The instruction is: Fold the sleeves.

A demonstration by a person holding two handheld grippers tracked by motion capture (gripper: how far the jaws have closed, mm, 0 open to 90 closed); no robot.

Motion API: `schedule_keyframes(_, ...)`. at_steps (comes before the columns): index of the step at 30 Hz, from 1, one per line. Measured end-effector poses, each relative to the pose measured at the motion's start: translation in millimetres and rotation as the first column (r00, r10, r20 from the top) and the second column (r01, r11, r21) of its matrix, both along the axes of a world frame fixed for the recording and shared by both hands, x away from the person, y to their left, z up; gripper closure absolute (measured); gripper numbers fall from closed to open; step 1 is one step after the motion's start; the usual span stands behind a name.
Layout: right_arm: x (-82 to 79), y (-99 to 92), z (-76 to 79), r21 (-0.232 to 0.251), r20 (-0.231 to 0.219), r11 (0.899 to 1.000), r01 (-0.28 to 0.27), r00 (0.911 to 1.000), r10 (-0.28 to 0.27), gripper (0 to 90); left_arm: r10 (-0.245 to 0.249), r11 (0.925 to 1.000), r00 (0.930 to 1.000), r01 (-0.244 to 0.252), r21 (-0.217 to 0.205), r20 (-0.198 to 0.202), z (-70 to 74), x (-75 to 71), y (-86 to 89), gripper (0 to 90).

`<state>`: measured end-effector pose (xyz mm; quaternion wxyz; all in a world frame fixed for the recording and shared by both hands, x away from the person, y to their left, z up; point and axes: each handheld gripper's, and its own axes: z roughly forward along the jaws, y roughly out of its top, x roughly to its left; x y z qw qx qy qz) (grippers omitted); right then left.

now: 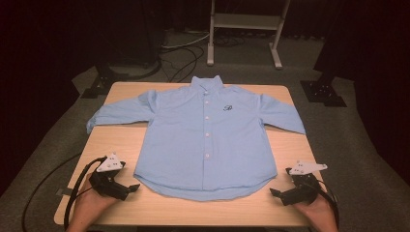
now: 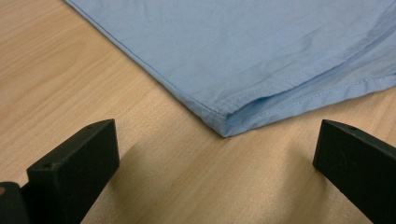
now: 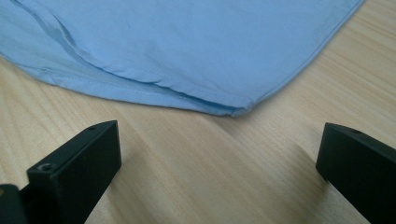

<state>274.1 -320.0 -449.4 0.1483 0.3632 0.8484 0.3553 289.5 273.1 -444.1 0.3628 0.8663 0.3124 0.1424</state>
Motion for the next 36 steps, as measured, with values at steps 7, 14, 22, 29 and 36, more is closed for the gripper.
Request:
schedule_keyframes(7, 0.6, 3.4, 3.3, 0.023, 0.006, 1.000, 0.003, 1.0000, -0.003, 0.0, 0.000, 0.9995, 0.9998, 0.001, -0.032, 0.021, 6.9, 0.6, -1.1, 0.0)
schedule_keyframes(14, 6.3, 8.9, 10.2, 0.059, 0.018, 0.998, -0.015, 0.9997, 0.014, 0.0, 0.000, 0.9987, 0.9996, 0.002, -0.050, 0.028, 16.8, 5.9, -9.7, 0.0)
schedule_keyframes(22, 14.7, 21.2, 16.5, 0.062, 0.023, 0.997, -0.039, 0.9990, 0.038, 0.0, -0.047, 0.9982, 0.9986, 0.048, -0.037, 0.025, 21.1, 14.5, -29.2, 0.0)
schedule_keyframes(29, 14.6, 32.1, 13.4, 0.045, 0.002, 0.997, -0.070, 0.9975, 0.070, 0.0, -0.065, 0.9973, 0.9978, 0.065, -0.033, 0.015, 17.7, 7.1, -35.8, 0.0)
schedule_keyframes(36, 12.2, 40.3, 4.8, -0.003, -0.044, 0.997, -0.082, 0.9956, 0.082, 0.0, -0.075, 0.9962, 0.9971, 0.076, -0.042, 0.003, 13.0, 2.0, -37.8, 0.0)
